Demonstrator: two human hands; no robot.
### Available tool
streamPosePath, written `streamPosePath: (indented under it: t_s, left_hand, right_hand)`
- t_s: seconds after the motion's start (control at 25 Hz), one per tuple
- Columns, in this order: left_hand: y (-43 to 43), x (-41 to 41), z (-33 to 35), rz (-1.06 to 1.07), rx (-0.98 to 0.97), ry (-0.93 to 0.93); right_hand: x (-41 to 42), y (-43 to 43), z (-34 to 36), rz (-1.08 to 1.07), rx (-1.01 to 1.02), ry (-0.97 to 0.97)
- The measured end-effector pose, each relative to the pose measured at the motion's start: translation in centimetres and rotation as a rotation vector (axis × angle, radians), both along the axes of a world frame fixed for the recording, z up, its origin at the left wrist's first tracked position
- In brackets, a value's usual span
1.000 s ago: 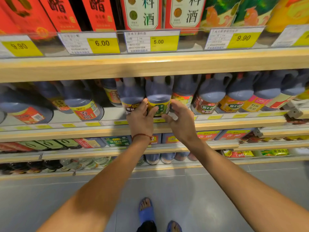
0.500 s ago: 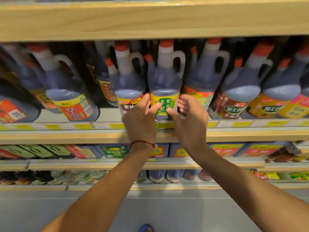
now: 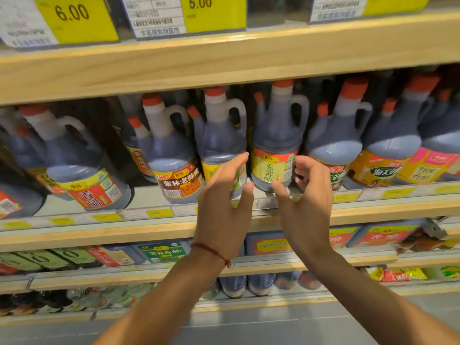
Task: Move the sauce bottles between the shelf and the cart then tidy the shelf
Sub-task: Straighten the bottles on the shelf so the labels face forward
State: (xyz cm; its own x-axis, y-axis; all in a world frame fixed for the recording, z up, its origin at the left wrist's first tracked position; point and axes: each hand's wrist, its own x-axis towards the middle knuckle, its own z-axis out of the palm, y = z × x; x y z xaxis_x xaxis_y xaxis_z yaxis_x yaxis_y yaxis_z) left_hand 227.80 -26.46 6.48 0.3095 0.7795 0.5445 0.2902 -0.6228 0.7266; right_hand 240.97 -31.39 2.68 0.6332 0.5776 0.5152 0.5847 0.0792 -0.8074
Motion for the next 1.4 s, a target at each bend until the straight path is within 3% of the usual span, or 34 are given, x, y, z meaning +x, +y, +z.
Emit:
streamPosePath:
  t_s: [0.24,0.44,0.88,1.2,1.4]
  left_hand:
    - [0.6,3.3,3.0,-0.091,-0.128,0.118]
    - [1.9,3.5,5.0,0.045,-0.017,0.296]
    - [4.0,5.7,6.3,-0.059,-0.146,0.260]
    - [4.1,5.3,6.5,0.033,-0.060,0.281]
    - [5.0,5.1,5.3,0.037,-0.073,0.136]
  right_hand:
    - [-0.6,0.2,0.2,-0.041,0.047,0.075]
    - [-0.6,-0.1,1.1,0.003,-0.031,0.195]
    - [-1.5,0.6,3.3,-0.137,-0.184,0.054]
    - [-1.9,0.5,3.0,-0.193,-0.182,0.059]
    - [-2.4,1.5,2.4,-0.215,-0.161,0.024]
